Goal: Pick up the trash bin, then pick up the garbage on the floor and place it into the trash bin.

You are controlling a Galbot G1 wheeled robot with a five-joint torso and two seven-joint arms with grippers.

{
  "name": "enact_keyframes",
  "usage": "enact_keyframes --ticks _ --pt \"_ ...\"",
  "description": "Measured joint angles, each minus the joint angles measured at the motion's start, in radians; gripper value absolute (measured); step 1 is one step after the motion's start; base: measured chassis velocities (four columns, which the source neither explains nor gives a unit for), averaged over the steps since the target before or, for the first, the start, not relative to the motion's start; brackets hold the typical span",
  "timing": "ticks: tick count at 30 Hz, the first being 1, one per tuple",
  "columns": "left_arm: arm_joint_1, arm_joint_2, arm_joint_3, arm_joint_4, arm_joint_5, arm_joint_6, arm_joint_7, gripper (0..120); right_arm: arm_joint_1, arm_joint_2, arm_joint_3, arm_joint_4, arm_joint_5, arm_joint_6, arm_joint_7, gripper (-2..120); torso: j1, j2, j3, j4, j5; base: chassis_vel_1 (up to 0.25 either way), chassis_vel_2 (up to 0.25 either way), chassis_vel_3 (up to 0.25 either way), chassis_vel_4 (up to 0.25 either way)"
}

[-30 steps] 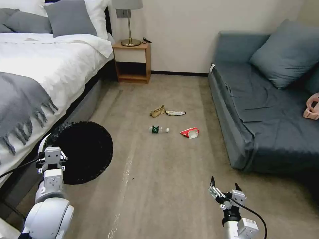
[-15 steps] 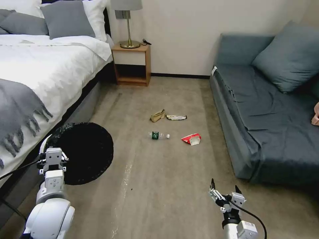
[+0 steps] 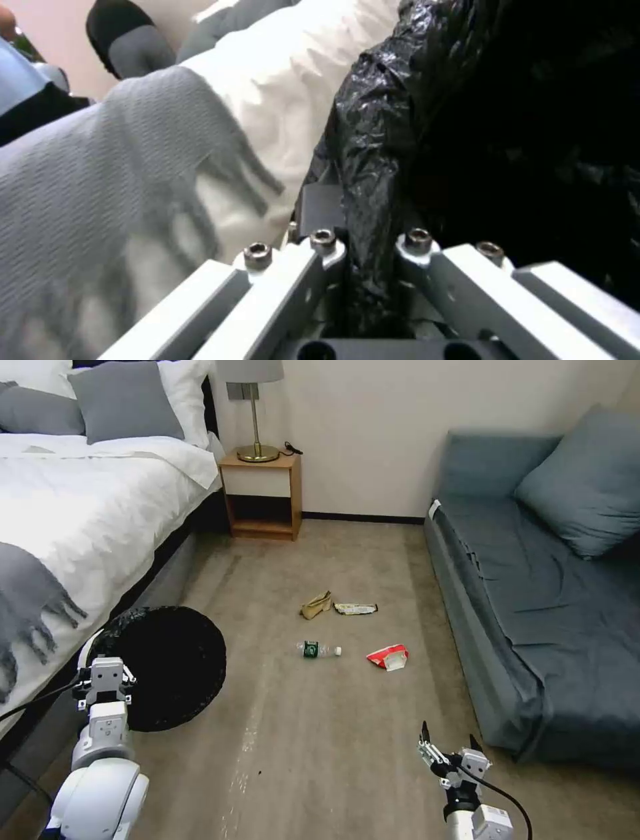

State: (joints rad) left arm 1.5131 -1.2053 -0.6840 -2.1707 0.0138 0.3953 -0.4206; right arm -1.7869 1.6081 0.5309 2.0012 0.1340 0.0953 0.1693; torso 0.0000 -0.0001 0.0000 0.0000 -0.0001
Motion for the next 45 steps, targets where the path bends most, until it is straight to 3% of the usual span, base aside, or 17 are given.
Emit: enact_keyframes --ticks 45 --pt "-0.057 0.015 0.018 0.086 -0.008 -0.008 0.003 3 0.053 0.000 0.001 -0.080 -0.011 -0.014 0.001 100 0.000 0.000 0.000 0.0001 0.0001 -0.164 0.165 0.162 -0.161"
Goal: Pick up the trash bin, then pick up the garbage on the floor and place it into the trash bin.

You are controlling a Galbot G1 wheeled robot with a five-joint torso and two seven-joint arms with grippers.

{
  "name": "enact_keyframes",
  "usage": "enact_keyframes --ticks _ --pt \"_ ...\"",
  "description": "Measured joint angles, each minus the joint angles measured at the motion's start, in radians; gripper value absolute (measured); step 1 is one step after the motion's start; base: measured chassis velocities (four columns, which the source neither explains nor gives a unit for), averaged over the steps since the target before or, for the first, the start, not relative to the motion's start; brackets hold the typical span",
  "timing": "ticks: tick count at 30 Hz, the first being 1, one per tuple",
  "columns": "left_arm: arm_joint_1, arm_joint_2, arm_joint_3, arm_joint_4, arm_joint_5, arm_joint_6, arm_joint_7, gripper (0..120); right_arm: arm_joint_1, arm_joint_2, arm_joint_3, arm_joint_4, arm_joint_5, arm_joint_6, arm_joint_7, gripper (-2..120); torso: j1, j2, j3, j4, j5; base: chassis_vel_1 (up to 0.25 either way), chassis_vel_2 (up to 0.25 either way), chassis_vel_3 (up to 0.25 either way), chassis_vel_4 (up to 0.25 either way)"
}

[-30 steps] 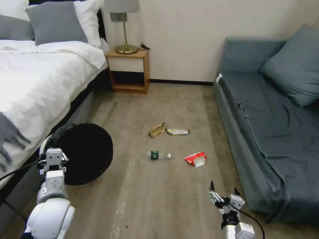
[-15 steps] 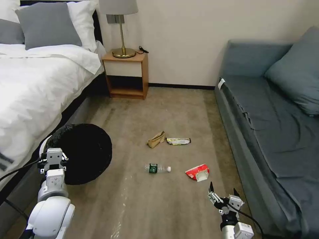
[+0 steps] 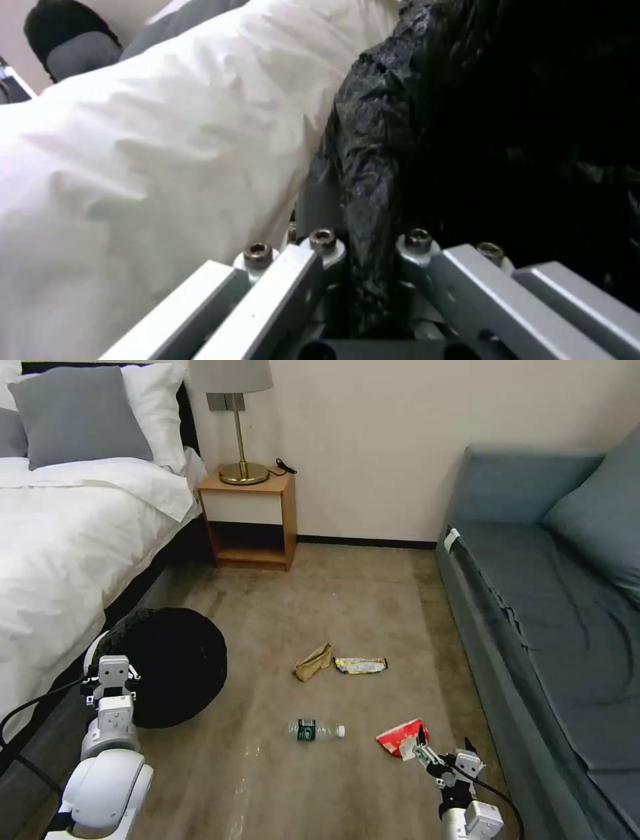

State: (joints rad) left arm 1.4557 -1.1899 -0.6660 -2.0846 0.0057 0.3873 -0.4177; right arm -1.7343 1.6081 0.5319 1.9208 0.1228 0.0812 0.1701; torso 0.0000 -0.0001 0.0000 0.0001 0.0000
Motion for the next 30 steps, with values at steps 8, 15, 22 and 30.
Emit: enact_keyframes --ticks 8,15,22,30 --pt "0.004 -0.005 0.004 0.000 0.000 -0.009 0.000 3 0.001 0.000 -0.004 -0.014 -0.004 0.035 -0.010 100 0.000 0.000 0.000 -0.0001 0.0001 -0.134 0.146 0.147 -0.156" --pt "0.013 -0.014 0.006 -0.004 0.003 -0.023 0.001 3 -0.008 0.000 -0.002 -0.007 -0.008 0.041 -0.015 100 0.000 0.000 0.000 -0.0001 0.0000 -0.036 0.059 0.061 -0.059" --pt "0.027 -0.019 0.007 -0.011 0.007 -0.033 0.001 2 -0.010 0.000 -0.004 -0.013 -0.019 0.046 -0.016 100 0.000 0.000 0.000 -0.0001 0.0000 0.000 0.000 0.000 0.000" --pt "0.034 -0.024 0.003 -0.010 0.015 -0.048 -0.001 2 -0.006 0.000 -0.007 -0.025 -0.022 0.043 -0.015 100 0.000 0.000 0.000 -0.0001 0.0000 0.000 0.000 0.000 0.000"
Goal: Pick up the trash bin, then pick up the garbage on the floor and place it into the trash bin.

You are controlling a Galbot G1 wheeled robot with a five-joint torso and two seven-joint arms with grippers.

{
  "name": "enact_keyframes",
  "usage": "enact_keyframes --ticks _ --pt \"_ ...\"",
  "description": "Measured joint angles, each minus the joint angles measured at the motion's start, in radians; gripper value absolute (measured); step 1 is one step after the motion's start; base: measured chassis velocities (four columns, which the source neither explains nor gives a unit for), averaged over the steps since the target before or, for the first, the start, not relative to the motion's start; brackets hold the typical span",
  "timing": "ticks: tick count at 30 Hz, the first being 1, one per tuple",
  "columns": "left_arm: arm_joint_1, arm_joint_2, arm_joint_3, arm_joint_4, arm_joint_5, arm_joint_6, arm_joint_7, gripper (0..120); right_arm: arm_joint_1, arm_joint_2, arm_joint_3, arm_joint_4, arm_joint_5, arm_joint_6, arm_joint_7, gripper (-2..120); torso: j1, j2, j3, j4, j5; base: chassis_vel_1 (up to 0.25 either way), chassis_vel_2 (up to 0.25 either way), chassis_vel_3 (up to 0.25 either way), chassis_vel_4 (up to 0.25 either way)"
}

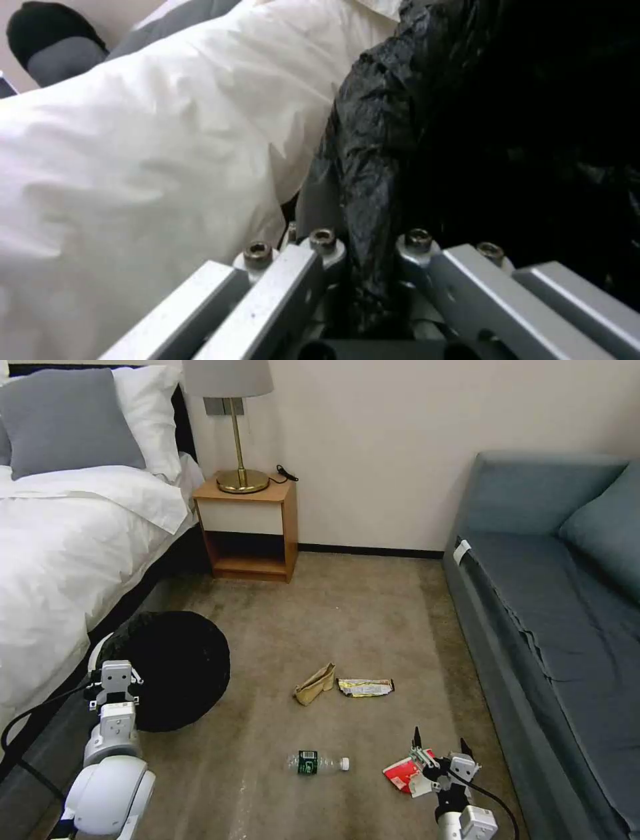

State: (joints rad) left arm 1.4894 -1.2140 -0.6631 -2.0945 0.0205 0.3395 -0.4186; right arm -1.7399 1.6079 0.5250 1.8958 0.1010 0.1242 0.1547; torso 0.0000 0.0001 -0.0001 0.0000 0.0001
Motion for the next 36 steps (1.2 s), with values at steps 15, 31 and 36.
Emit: enact_keyframes --ticks 15,31,36 --pt "-0.013 -0.009 0.000 0.035 -0.004 -0.018 -0.016 2 0.075 -0.128 -0.046 -0.039 -0.037 -0.085 -0.056 100 0.000 0.000 0.000 0.0001 0.0000 0.000 0.000 0.000 0.000" --pt "-0.043 -0.006 0.050 0.066 -0.002 -0.021 -0.093 2 0.310 -0.424 -0.141 -0.109 0.062 -0.290 -0.157 100 0.000 0.000 0.000 0.0000 0.0001 0.000 0.000 0.000 0.000" --pt "-0.031 -0.029 0.051 0.056 0.010 -0.017 -0.107 2 0.411 -0.562 -0.238 -0.155 0.133 -0.299 -0.203 100 0.000 0.000 0.000 0.0000 -0.0001 0.000 0.000 0.000 0.000"
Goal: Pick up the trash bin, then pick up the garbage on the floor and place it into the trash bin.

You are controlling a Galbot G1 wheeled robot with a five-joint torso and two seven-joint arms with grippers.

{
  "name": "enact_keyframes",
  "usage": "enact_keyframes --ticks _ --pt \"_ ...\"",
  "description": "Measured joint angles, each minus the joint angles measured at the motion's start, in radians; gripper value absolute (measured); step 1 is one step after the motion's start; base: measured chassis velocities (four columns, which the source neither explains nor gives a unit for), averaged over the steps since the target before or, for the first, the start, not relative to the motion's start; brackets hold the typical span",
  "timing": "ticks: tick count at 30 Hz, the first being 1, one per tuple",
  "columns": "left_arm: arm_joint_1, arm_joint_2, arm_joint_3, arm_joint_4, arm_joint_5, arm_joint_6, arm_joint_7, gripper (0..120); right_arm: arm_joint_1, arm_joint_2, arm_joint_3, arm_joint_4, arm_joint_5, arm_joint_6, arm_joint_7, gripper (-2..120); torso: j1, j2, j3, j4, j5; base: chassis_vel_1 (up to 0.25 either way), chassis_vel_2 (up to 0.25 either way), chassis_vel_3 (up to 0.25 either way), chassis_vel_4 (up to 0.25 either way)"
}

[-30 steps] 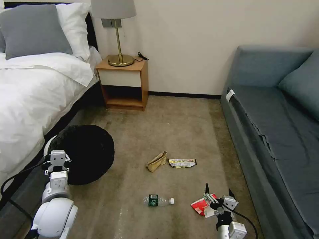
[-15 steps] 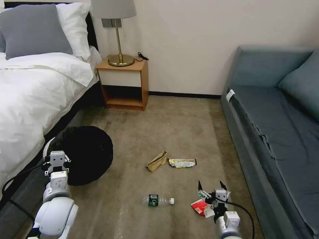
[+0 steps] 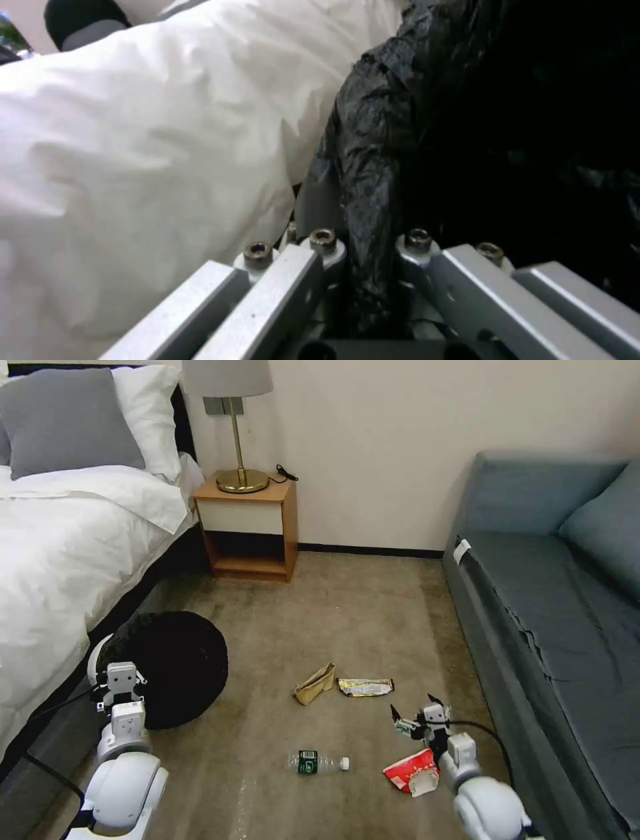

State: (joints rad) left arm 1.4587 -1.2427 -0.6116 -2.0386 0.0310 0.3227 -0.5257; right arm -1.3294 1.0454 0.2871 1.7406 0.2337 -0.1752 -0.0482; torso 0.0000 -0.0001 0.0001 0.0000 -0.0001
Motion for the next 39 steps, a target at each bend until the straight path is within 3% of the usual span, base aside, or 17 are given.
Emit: enact_keyframes --ticks 5,9,18,27,39 --pt "0.004 -0.015 0.007 -0.022 -0.005 0.026 -0.001 2 0.152 -0.073 -0.144 -0.054 0.175 -0.028 -0.044 100 0.000 0.000 0.000 0.0000 0.0003 0.000 0.000 0.000 0.000" --pt "0.007 -0.020 0.011 -0.030 -0.018 0.042 -0.002 2 0.237 -0.085 -0.232 -0.084 0.200 -0.033 -0.100 100 0.000 0.000 0.000 0.0001 0.0001 0.000 0.000 0.000 0.000" --pt "0.006 -0.055 0.011 -0.026 -0.018 0.042 -0.002 2 0.339 -0.083 -0.447 -0.104 0.183 -0.065 -0.214 100 0.000 0.000 0.000 0.0000 -0.0001 0.000 0.000 0.000 0.000" --pt "0.002 -0.098 0.016 -0.026 -0.004 0.042 0.000 2 0.397 -0.060 -0.540 -0.137 0.161 -0.070 -0.265 100 0.000 0.000 0.000 0.0000 -0.0001 0.000 0.000 0.000 0.000" --pt "0.012 -0.126 0.020 -0.018 0.050 0.024 0.015 2 0.477 0.019 -0.680 -0.329 0.034 -0.017 -0.318 100 0.000 0.000 0.000 0.0001 0.0000 0.000 0.000 0.000 0.000"
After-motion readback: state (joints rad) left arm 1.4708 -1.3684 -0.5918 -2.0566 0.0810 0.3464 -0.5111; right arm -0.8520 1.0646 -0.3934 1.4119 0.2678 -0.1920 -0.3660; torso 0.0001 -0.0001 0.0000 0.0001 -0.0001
